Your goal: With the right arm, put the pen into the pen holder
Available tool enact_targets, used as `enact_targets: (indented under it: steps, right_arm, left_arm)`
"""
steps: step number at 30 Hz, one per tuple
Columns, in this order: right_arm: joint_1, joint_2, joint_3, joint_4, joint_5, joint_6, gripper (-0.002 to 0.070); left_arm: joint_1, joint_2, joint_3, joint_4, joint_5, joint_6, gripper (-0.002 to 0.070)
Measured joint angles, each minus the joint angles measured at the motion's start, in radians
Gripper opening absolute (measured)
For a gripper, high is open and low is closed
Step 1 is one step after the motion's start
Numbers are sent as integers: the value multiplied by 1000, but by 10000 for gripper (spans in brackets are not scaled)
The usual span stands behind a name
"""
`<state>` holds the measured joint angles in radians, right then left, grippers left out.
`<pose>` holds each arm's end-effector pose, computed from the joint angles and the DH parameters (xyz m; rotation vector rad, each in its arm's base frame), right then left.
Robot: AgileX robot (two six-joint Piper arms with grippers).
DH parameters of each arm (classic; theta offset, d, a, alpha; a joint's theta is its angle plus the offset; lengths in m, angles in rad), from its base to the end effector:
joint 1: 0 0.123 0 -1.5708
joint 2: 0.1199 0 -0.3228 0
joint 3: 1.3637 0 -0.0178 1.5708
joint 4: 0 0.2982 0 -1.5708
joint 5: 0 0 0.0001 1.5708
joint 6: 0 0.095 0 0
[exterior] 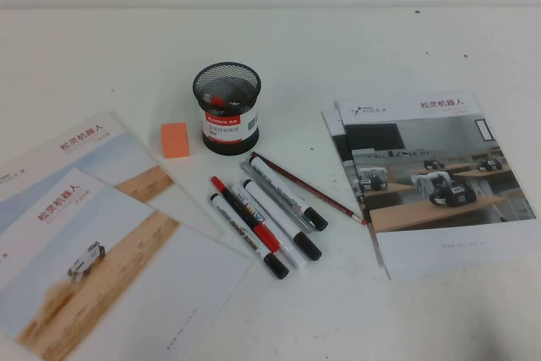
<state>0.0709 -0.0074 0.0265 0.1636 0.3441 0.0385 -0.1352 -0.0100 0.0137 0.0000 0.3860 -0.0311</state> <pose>0.0663 0.0100 0.1717 0.0739 1.8471 0.2348 0.0649 -0.0088 0.1726 0.0975 1.8723 -0.1145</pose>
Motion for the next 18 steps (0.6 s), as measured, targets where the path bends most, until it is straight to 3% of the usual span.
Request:
enact_targets:
  steps: [18]
  right_arm:
    - [0,0,0,15,0,0,-20]
  left_arm:
    - [0,0,0,0,0,0,-1]
